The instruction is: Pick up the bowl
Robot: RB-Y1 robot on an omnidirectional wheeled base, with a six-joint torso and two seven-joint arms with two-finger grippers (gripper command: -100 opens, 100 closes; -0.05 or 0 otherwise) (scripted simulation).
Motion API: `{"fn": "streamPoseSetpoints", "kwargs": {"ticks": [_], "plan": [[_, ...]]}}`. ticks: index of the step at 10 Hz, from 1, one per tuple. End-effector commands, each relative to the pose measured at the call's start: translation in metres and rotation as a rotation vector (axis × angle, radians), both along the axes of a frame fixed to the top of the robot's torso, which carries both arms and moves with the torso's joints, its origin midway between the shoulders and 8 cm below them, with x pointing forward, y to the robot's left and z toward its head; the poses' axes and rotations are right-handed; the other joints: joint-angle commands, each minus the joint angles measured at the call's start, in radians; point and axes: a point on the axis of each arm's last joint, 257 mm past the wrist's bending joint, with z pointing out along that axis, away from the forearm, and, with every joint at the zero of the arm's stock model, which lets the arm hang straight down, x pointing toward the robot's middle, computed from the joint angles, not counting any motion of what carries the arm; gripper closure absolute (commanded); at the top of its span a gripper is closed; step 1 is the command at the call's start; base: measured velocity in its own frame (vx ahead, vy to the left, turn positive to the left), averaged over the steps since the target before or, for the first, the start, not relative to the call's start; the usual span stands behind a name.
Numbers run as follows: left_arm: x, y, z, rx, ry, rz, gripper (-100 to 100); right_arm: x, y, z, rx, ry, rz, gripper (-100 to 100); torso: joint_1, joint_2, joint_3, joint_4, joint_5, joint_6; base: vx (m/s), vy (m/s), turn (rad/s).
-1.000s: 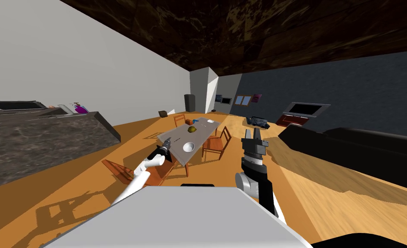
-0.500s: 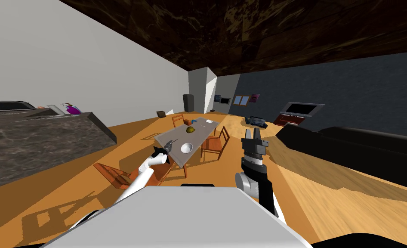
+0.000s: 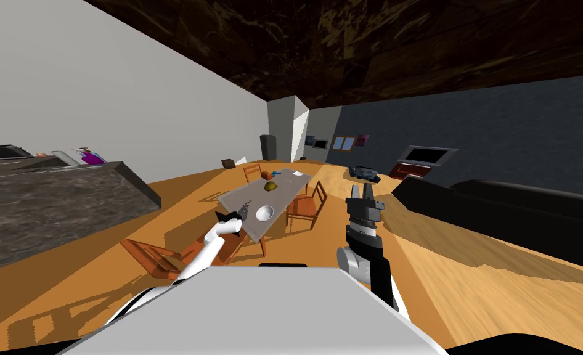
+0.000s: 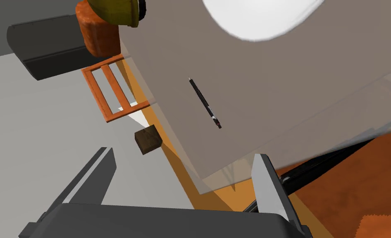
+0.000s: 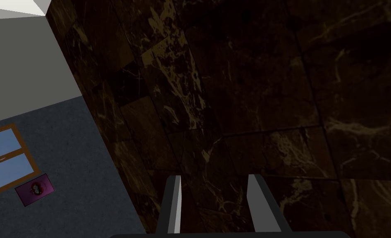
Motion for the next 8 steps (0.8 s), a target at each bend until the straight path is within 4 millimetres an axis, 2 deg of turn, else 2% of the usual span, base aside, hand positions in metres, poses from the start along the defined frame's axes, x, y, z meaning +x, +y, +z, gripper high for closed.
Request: {"fn": "streamPoseSetpoints", "kwargs": {"ticks": [1, 3, 6, 7, 8], "plan": [[-0.007, -0.005, -0.02, 0.001, 0.073, -0.005, -100, 0.0, 0.0, 0.0, 0.0, 0.0, 0.0, 0, 0.0, 0.0, 0.0, 0.0, 0.0, 0.0, 0.038, -0.026, -0.043], [-0.014, -0.009, -0.035, 0.002, 0.131, -0.009, -100, 0.0, 0.0, 0.0, 0.0, 0.0, 0.0, 0, 0.0, -0.001, 0.0, 0.0, 0.0, 0.0, 0.049, -0.025, -0.041], [-0.035, -0.023, -0.071, 0.007, 0.277, -0.028, -100, 0.0, 0.0, 0.0, 0.0, 0.0, 0.0, 0, 0.0, -0.001, -0.001, 0.0, 0.0, 0.0, 0.061, -0.034, -0.06], [-0.035, -0.024, -0.071, 0.007, 0.28, -0.028, -100, 0.0, 0.0, 0.0, 0.0, 0.0, 0.0, 0, -0.001, -0.002, -0.001, -0.001, 0.0, 0.0, 0.05, -0.035, -0.012], [-0.043, -0.029, -0.082, 0.008, 0.324, -0.035, -100, 0.0, 0.0, 0.0, 0.0, 0.0, 0.0, 0, -0.001, -0.001, -0.001, 0.0, 0.0, 0.0, 0.045, -0.022, -0.037]]}}
